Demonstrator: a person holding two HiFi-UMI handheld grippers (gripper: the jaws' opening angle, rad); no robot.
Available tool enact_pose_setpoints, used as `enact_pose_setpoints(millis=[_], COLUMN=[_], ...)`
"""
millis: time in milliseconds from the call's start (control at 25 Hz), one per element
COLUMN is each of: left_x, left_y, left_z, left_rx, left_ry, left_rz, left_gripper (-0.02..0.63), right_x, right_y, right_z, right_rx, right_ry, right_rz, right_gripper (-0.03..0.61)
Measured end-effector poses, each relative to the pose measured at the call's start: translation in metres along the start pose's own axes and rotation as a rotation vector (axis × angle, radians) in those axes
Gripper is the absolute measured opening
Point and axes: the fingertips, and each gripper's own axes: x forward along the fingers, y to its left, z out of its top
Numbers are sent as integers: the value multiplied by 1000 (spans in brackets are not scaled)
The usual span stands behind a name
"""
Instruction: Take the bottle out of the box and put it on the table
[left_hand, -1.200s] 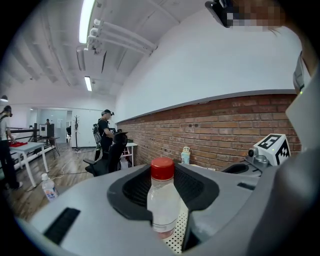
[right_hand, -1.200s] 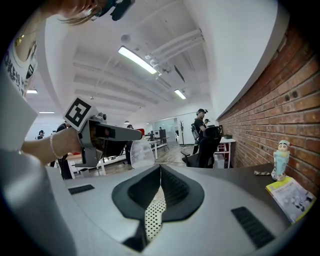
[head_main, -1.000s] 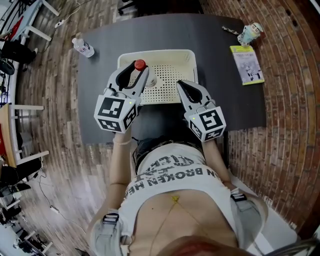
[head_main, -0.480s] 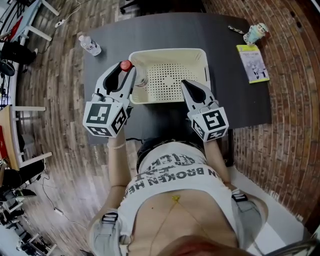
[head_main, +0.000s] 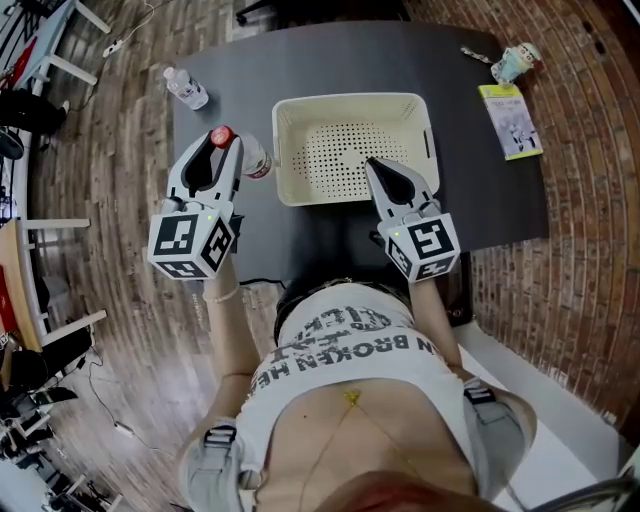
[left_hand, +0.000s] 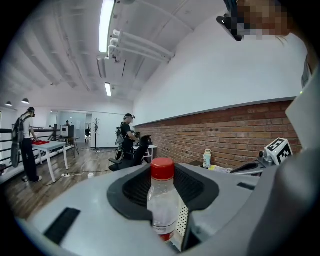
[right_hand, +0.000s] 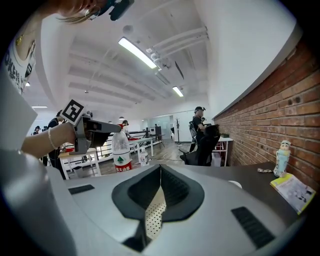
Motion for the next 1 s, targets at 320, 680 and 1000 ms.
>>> enact_pose_setpoints(millis=[320,680,1000], left_x=[-6,-4,-1], left_y=[24,27,30], left_z=[-8,-13,-20], left_rx=[-5,-14,-16], left_ry=[15,18,35], left_rz=[-4,-10,7], left_gripper=[146,146,146], right_x=[14,20,22], right_y=[11,12,8], right_z=[1,0,0], right_rx=[5,0,1], right_ry=[5,11,15], right_rz=[-26,-24,-15], right_gripper=[9,9,9])
